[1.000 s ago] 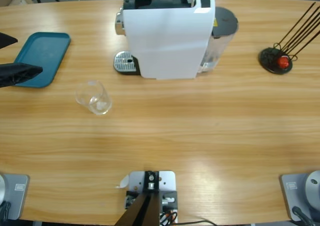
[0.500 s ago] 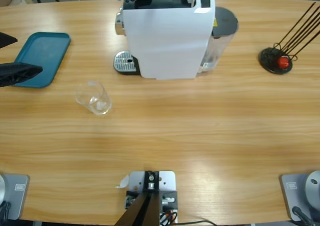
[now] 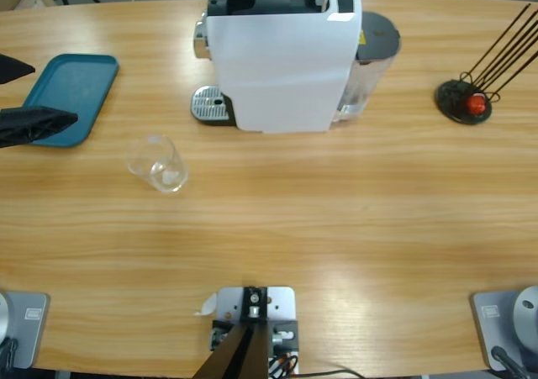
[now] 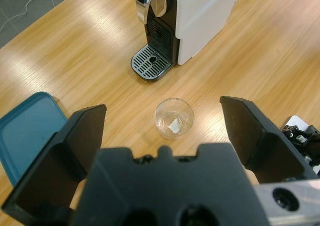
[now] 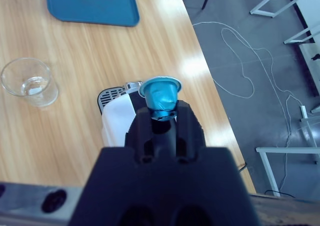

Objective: Pour coffee

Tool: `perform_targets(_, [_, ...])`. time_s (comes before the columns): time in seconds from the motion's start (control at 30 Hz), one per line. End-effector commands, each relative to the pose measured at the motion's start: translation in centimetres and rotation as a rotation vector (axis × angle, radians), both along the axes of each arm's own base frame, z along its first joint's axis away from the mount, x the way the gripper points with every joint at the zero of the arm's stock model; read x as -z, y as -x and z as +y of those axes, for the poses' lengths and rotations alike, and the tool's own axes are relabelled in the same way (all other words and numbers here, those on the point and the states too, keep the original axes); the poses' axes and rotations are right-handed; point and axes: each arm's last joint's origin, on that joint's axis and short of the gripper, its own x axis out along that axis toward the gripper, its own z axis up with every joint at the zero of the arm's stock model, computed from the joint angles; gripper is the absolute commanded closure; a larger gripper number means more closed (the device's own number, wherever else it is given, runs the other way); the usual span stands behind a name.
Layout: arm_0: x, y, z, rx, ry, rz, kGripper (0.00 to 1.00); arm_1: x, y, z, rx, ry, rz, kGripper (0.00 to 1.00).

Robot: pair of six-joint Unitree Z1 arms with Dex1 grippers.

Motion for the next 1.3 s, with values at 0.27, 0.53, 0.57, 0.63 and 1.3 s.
perform_targets(0.27, [1.2,-0.5,-0.8,0.003,-0.047,0.032,0.009,3.9,-2.3,1.7,-0.016,0.079,0.051,1.0])
perform_targets(0.53, [1.5,-0.5,-0.7,0.003,-0.054,0.037,0.009,4.7,-2.8,1.9,-0.024,0.104,0.051,1.0])
perform_targets(0.57, [1.5,-0.5,-0.8,0.003,-0.055,0.038,0.009,4.6,-2.9,1.7,-0.022,0.106,0.048,1.0])
perform_targets(0.63, [1.6,-0.6,-0.8,0.003,-0.057,0.041,0.009,4.5,-3.0,1.5,-0.017,0.108,0.044,1.0])
perform_targets(1.3, [1.3,-0.9,-1.1,0.0,-0.051,0.032,0.009,6.0,-2.6,1.0,-0.015,0.16,0.076,1.0])
